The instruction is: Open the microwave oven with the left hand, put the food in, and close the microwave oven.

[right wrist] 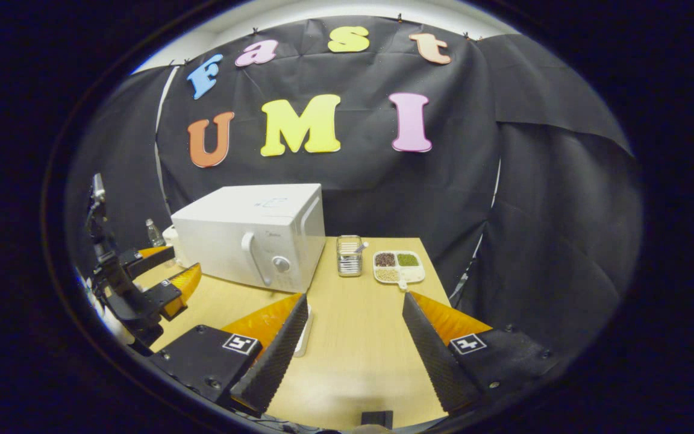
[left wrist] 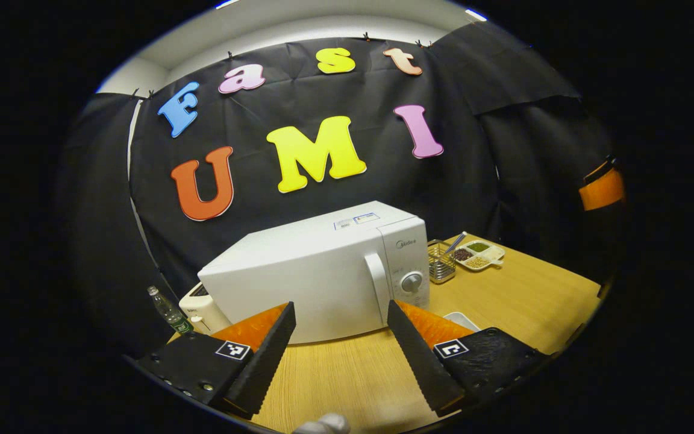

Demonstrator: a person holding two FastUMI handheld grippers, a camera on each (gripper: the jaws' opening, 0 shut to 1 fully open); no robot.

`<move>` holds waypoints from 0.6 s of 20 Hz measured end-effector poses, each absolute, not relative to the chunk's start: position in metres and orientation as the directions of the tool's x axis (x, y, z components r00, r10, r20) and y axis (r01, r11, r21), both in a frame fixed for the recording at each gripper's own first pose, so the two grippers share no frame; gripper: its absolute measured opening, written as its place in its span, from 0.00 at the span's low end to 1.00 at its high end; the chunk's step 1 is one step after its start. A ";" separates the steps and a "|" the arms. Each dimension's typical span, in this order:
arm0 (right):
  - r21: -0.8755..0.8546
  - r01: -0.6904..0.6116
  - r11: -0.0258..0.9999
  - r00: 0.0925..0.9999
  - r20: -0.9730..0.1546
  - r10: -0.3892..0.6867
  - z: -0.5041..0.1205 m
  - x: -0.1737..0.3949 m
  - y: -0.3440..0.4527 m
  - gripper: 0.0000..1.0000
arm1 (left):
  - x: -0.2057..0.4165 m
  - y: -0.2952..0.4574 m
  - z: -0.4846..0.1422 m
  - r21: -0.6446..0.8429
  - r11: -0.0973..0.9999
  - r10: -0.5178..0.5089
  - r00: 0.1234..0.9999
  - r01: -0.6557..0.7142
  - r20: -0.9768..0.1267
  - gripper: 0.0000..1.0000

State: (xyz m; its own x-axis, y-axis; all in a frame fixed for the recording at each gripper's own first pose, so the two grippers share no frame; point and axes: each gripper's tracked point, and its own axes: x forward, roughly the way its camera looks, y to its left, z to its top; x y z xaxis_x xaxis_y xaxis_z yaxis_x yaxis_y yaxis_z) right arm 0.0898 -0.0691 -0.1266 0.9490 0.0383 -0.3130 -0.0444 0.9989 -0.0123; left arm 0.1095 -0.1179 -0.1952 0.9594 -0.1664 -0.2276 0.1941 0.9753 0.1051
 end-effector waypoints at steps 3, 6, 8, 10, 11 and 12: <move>-0.023 -0.032 0.999 0.967 -0.254 0.025 -0.105 0.064 -0.043 1.00 | 0.069 -0.097 -0.152 0.041 0.978 -0.194 0.965 0.205 -0.177 0.95; -0.020 -0.026 0.999 0.980 -0.196 0.021 -0.087 0.039 -0.014 1.00 | 0.036 -0.068 -0.113 0.010 0.979 -0.203 0.971 0.206 -0.126 0.95; -0.020 -0.024 0.999 0.986 -0.164 0.021 -0.076 0.022 0.004 1.00 | 0.016 -0.044 -0.092 -0.009 0.985 -0.175 0.979 0.175 -0.107 0.95; -0.018 -0.020 1.000 0.991 -0.131 0.017 -0.063 0.009 0.017 1.00 | -0.002 -0.025 -0.074 -0.034 0.988 -0.154 0.984 0.151 -0.087 0.95; -0.016 -0.020 1.000 0.994 -0.111 0.018 -0.054 0.004 0.023 1.00 | -0.008 -0.017 -0.067 -0.044 0.990 -0.141 0.986 0.138 -0.086 0.95; -0.013 -0.023 1.000 0.996 -0.091 0.022 -0.047 -0.002 0.028 1.00 | -0.015 -0.007 -0.061 -0.057 0.991 -0.125 0.988 0.121 -0.086 0.95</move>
State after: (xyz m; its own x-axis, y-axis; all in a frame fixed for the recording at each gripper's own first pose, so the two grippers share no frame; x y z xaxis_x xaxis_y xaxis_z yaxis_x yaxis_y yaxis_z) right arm -0.0019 0.0282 -0.0465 0.9957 0.0216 -0.0906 -0.0229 0.9996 -0.0134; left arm -0.0147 -0.0072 -0.0611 0.9884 -0.1252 -0.0859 0.1206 0.9911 -0.0569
